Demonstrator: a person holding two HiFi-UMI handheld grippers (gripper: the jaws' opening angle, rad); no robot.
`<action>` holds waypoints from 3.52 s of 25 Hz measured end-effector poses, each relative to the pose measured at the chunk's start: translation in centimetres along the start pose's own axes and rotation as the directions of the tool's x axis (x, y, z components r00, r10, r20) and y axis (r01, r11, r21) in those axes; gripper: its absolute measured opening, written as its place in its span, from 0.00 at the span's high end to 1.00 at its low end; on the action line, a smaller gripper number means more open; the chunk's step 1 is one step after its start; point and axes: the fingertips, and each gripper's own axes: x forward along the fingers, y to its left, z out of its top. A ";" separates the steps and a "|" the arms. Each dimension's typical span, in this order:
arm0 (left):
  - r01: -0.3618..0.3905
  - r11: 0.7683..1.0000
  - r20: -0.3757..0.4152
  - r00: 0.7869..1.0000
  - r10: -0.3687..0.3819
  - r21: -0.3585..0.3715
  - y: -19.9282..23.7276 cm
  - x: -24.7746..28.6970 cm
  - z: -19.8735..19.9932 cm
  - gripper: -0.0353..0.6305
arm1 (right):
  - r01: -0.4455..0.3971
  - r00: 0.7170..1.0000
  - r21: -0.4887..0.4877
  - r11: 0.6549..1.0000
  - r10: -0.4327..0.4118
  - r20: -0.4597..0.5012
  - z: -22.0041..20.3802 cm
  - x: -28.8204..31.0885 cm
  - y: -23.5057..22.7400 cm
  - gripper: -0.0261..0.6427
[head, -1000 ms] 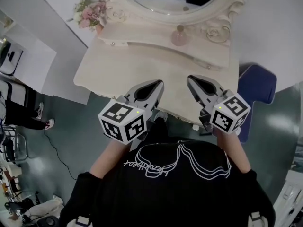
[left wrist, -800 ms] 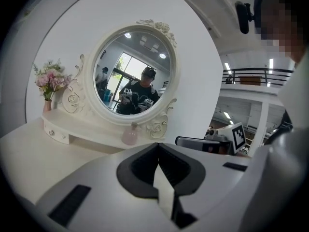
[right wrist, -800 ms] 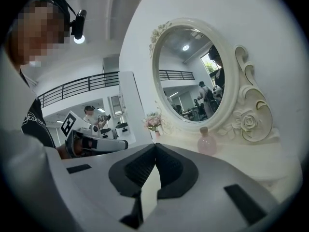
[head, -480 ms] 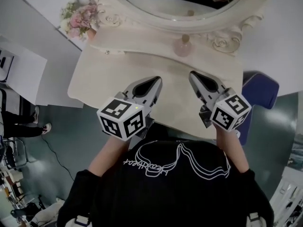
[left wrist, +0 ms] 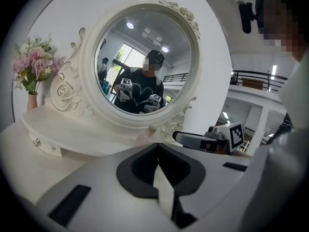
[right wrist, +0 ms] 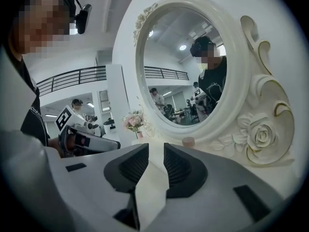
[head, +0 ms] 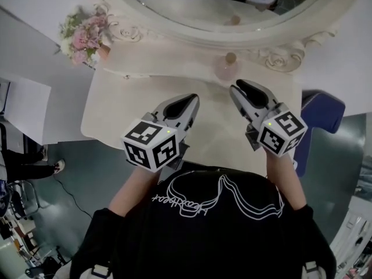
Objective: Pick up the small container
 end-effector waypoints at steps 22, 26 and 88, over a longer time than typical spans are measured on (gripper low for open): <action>0.018 0.999 -0.055 0.998 -0.020 -0.038 4.9 2.5 0.4 0.94 | 0.164 0.982 -0.114 0.980 -0.173 -0.071 -1.6 6.7 -8.0 0.72; 0.012 0.999 -0.059 0.998 -0.014 -0.037 5.3 2.7 0.4 0.94 | 0.169 0.980 -0.131 0.977 -0.180 -0.078 -2.1 7.2 -8.4 0.73; -0.033 0.998 0.019 0.999 0.032 0.059 -6.7 -3.4 -3.0 0.94 | 0.105 0.994 -0.210 0.972 -0.100 0.036 -0.1 -5.7 2.7 0.78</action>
